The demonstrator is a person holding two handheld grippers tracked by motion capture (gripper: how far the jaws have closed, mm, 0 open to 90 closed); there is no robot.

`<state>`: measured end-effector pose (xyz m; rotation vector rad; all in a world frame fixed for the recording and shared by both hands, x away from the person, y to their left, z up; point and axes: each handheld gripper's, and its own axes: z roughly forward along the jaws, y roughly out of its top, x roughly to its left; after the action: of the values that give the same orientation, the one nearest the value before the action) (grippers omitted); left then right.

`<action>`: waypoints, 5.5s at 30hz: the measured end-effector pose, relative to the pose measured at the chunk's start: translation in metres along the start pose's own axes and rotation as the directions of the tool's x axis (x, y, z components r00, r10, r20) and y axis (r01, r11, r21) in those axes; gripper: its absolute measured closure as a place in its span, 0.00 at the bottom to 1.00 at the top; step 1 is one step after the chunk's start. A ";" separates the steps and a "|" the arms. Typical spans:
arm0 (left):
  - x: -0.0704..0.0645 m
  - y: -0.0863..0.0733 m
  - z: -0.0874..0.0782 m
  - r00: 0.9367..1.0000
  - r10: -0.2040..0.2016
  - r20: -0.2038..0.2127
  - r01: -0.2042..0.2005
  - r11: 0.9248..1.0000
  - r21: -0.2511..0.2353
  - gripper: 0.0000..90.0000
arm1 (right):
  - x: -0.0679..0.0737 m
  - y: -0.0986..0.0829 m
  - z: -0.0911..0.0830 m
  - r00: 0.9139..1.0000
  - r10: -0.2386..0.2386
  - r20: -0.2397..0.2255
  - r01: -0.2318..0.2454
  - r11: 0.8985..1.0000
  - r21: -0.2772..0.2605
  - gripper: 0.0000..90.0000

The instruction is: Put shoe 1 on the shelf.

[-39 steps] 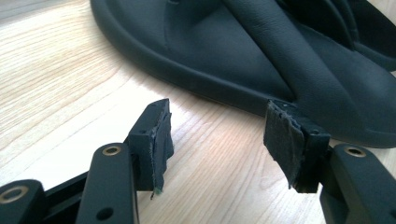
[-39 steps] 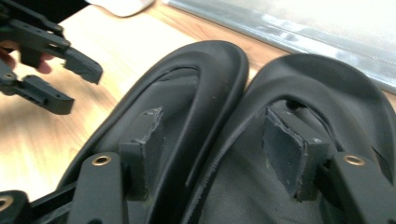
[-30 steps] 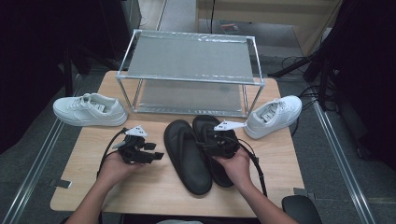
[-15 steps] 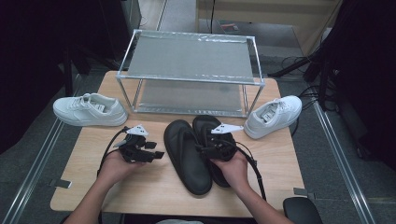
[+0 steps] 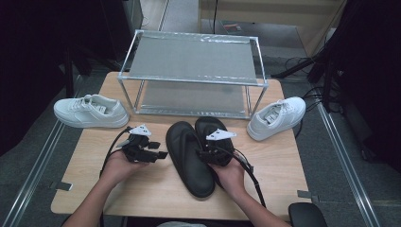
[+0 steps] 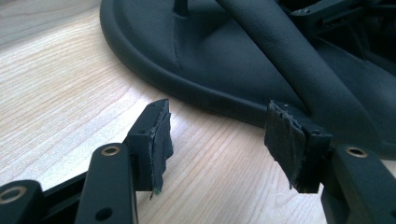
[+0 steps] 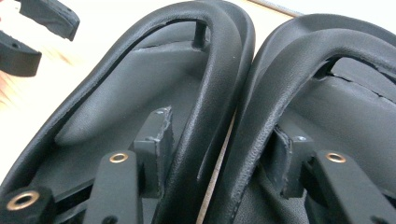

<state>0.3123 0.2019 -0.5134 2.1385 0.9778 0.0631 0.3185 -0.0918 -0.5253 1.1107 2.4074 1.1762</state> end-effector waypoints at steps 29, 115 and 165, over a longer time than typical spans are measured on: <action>0.003 0.003 0.002 1.000 0.002 -0.012 -0.001 1.000 0.028 0.45 | -0.008 0.007 -0.012 1.000 -0.017 -0.025 0.019 0.998 0.058 0.83; -0.009 -0.016 -0.012 1.000 -0.012 -0.022 0.012 1.000 -0.002 0.44 | -0.094 0.089 0.052 0.996 0.077 0.053 -0.075 0.996 -0.042 0.54; 0.000 0.061 -0.027 0.994 0.048 0.096 -0.043 0.997 -0.057 0.92 | -0.059 0.011 -0.053 0.986 -0.009 -0.166 -0.002 0.998 -0.068 0.63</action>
<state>0.3414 0.1939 -0.4537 2.0933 0.8612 0.0077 0.3374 -0.1608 -0.4891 1.0249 2.4685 1.3898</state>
